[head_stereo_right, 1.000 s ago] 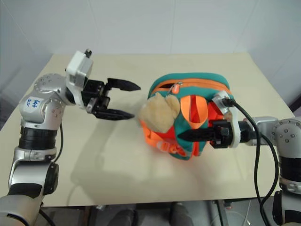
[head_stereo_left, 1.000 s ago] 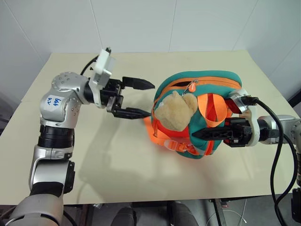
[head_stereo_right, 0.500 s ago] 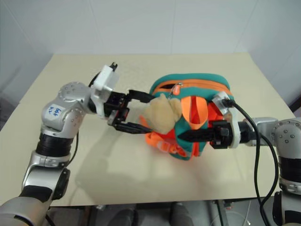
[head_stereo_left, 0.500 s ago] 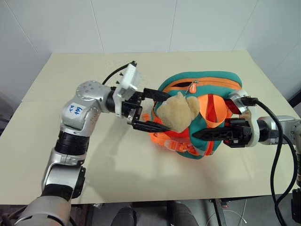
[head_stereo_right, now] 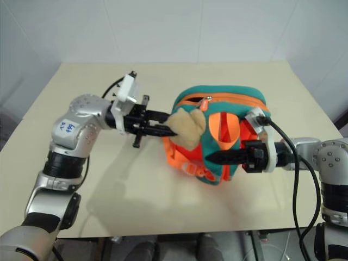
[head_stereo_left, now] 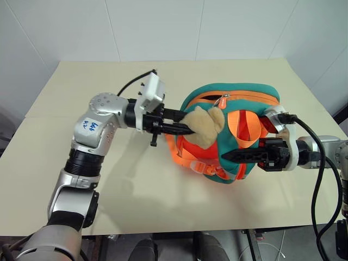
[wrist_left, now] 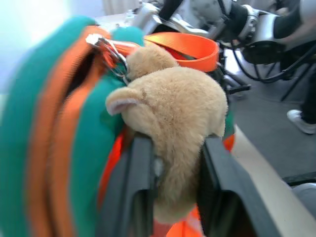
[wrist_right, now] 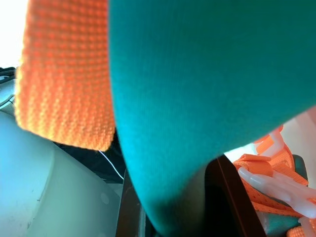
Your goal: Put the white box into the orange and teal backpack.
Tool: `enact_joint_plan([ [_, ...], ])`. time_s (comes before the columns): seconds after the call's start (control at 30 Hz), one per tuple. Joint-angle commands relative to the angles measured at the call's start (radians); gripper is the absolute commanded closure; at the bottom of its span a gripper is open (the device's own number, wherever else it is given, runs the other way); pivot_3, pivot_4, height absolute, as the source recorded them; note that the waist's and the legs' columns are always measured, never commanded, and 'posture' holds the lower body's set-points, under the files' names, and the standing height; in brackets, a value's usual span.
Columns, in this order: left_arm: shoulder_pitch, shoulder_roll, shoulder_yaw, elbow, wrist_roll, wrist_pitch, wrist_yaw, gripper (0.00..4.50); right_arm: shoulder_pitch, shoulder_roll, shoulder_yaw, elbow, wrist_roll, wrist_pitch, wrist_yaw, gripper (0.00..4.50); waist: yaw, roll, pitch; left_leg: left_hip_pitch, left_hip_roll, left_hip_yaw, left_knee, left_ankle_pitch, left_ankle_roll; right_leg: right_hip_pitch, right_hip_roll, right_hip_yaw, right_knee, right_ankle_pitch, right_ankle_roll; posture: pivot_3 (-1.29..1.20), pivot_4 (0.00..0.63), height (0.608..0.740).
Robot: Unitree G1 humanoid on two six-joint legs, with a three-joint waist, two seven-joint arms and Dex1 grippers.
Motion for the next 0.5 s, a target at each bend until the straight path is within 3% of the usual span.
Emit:
enact_joint_plan([
  [0.03, -0.041, 0.043, 0.066, 0.035, -0.019, -0.026, -0.023, 4.1, 0.007, 0.003, -0.014, -0.028, 0.027, 0.006, -0.001, 3.95, 0.0, 0.0, 0.0, 0.0, 0.0, 0.0, 0.0, 0.0, 0.0, 0.0, 0.0, 0.0, 0.0, 0.0, 0.0, 0.0, 0.15, 0.74],
  [0.2, -0.061, 0.107, 0.099, 0.115, -0.018, -0.033, -0.062, 4.12, 0.009, 0.004, -0.015, -0.029, 0.031, 0.007, -0.005, 3.95, -0.002, 0.0, 0.0, 0.0, 0.0, 0.0, 0.0, 0.0, 0.0, 0.0, 0.0, 0.0, 0.0, 0.0, 0.0, 0.0, 0.15, 0.74],
  [0.5, -0.056, 0.152, 0.096, 0.439, 0.094, -0.204, -0.069, 4.12, 0.022, 0.001, -0.029, -0.036, 0.054, 0.009, -0.027, 3.95, -0.001, 0.0, 0.0, 0.0, 0.0, 0.0, 0.0, 0.0, 0.0, 0.0, 0.0, 0.0, 0.0, 0.0, 0.0, 0.0, 0.15, 0.74],
])
